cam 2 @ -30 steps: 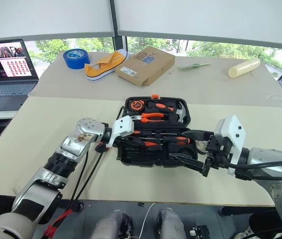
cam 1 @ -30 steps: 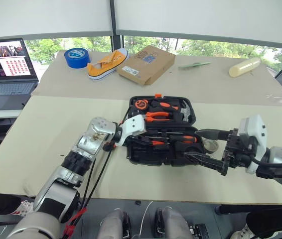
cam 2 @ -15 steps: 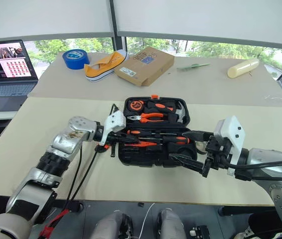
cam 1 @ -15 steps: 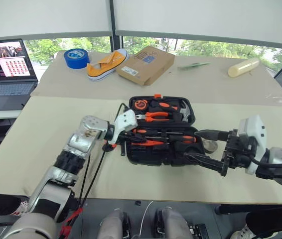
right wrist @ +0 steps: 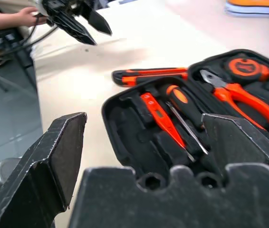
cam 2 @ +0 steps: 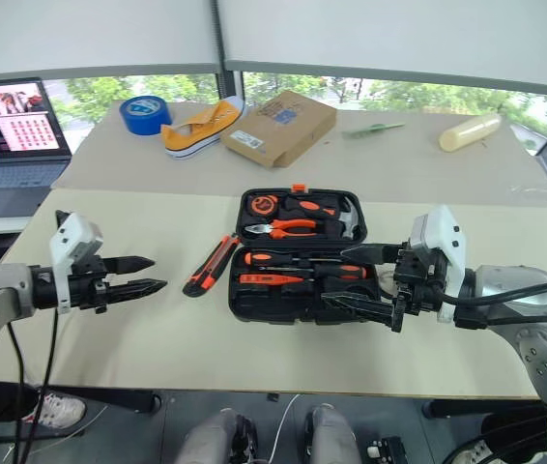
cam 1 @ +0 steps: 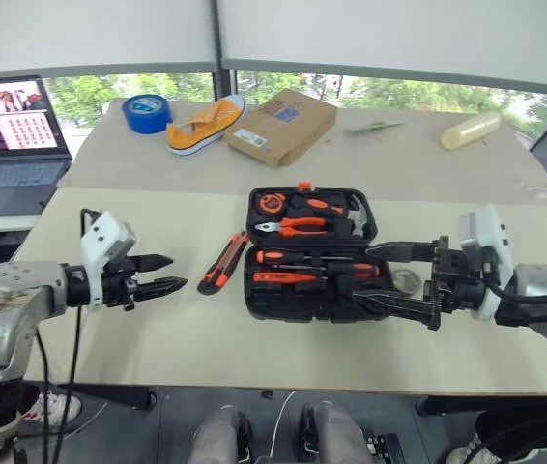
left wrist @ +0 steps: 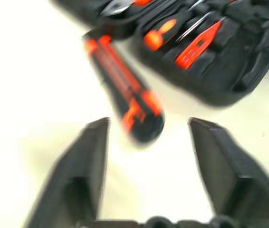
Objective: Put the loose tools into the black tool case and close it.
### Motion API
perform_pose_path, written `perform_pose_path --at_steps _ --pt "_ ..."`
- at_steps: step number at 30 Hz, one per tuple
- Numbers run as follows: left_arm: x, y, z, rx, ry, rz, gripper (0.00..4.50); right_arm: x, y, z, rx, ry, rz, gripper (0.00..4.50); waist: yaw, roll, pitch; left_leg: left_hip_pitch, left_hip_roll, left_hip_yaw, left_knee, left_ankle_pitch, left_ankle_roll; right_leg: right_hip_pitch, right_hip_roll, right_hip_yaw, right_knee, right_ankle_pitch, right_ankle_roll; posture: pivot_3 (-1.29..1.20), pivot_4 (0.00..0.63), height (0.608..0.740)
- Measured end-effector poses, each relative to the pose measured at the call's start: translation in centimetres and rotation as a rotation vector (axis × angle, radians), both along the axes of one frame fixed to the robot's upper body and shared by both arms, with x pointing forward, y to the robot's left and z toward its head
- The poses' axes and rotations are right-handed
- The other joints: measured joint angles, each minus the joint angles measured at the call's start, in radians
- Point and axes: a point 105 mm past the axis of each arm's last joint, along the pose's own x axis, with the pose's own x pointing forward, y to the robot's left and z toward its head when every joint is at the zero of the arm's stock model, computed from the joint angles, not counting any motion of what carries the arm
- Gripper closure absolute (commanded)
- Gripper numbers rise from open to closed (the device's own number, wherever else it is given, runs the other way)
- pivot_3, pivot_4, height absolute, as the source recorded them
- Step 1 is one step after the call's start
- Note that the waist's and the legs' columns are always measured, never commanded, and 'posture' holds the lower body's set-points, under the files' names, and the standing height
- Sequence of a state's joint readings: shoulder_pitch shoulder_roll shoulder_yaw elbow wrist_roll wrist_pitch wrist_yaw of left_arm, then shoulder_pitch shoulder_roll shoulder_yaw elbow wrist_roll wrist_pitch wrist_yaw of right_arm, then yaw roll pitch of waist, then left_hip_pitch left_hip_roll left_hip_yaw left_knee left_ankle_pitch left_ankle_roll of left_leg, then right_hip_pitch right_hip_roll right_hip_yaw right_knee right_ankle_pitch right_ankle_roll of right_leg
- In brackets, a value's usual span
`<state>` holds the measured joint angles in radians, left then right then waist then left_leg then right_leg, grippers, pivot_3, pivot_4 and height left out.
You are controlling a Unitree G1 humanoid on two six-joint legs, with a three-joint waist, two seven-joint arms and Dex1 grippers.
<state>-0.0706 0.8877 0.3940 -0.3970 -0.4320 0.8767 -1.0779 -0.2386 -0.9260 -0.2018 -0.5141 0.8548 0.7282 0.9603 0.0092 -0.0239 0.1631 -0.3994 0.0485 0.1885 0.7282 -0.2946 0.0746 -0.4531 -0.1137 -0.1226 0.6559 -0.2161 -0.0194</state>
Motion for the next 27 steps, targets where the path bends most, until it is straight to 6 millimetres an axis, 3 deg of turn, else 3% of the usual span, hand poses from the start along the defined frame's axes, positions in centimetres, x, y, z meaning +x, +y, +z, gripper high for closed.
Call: perform_pose_path --at_steps 2,6,9,14,19,27 --pt "-0.8 1.2 -0.4 0.020 0.015 0.058 0.08 0.3 0.0 0.1 -0.002 0.006 0.014 0.00 0.006 0.000 0.000 -0.001 0.000 0.000 0.000 0.000 0.000 0.000 -0.001 0.000 0.000 0.000 0.000 0.00 0.150 0.731" --pt "-0.5 0.6 0.2 0.056 -0.021 0.072 0.08 0.4 0.3 0.1 -0.010 0.007 0.043 0.00 0.015 0.000 0.000 -0.002 0.000 0.000 0.000 -0.004 -0.007 0.000 -0.002 0.000 -0.001 0.000 -0.001 0.00 0.150 0.731" --pt "1.0 -0.9 0.7 0.080 -0.034 0.066 0.08 0.5 0.4 0.2 -0.009 0.007 0.045 0.00 0.017 0.000 0.000 -0.002 -0.001 0.000 0.000 -0.004 -0.006 0.000 0.000 0.000 0.000 0.000 -0.001 0.00 0.150 0.731" --pt "3.3 -5.1 1.5 0.063 0.024 0.032 0.08 0.3 0.5 -0.2 -0.010 0.015 0.045 0.00 0.014 0.000 0.000 -0.001 -0.001 0.001 0.000 0.000 0.000 0.000 0.002 -0.001 0.001 0.001 0.000 0.00 0.150 0.731" --pt "5.7 -8.2 -0.5 0.220 0.098 0.012 0.08 -0.1 0.6 -0.6 -0.005 0.018 0.027 0.00 0.010 0.000 0.000 -0.001 -0.002 0.002 0.000 0.000 0.000 0.000 0.003 -0.001 0.001 0.001 0.000 0.00 0.150 0.731" --pt "7.6 -8.6 -3.5 0.358 0.157 0.067 0.08 -0.8 0.5 -1.4 -0.008 0.030 -0.021 0.00 0.003 0.000 0.000 0.000 -0.001 0.002 0.000 0.000 0.000 0.000 0.003 0.000 0.001 0.000 0.000 0.00 0.150 0.731"
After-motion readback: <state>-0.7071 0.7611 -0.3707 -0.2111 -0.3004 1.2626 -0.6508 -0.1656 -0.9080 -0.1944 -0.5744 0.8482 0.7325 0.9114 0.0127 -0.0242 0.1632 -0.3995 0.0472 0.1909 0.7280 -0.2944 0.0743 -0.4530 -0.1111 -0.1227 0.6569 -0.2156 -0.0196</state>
